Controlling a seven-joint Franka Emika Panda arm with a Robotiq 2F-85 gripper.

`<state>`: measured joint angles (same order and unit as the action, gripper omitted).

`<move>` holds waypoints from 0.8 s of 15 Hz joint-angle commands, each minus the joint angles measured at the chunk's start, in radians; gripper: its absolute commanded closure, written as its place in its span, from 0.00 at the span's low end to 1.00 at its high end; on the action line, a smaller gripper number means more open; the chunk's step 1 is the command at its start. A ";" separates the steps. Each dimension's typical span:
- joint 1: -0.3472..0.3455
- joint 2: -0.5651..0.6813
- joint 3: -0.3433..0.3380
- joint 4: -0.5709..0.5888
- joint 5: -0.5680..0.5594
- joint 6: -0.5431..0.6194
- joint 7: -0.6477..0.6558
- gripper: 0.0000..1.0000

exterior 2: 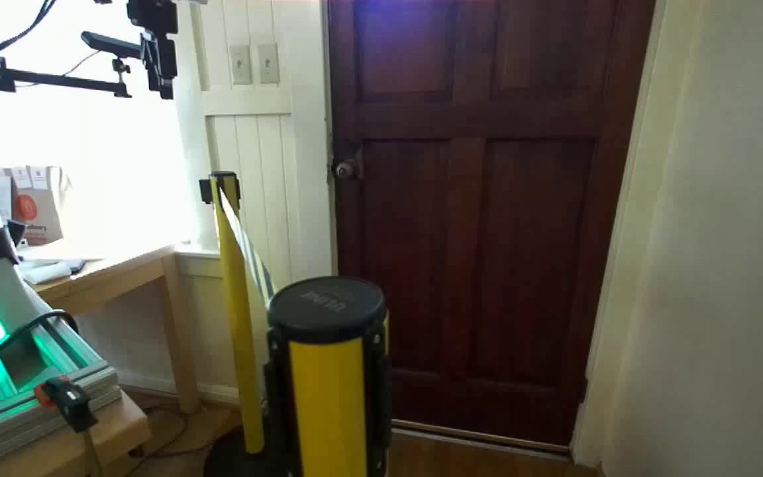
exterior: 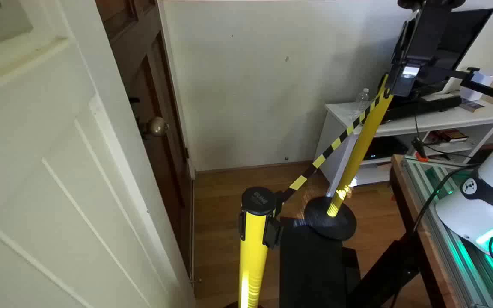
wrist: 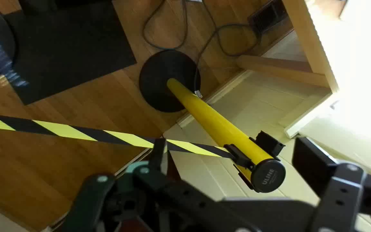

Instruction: Unlock the lock on the door.

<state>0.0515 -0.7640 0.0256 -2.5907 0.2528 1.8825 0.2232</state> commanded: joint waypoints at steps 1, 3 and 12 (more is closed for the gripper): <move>-0.018 0.000 0.013 0.003 0.010 -0.005 -0.009 0.00; -0.018 0.000 0.013 0.003 0.010 -0.005 -0.009 0.00; -0.066 0.116 0.022 0.138 -0.046 0.041 0.015 0.00</move>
<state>0.0330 -0.7510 0.0273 -2.5687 0.2472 1.9019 0.2232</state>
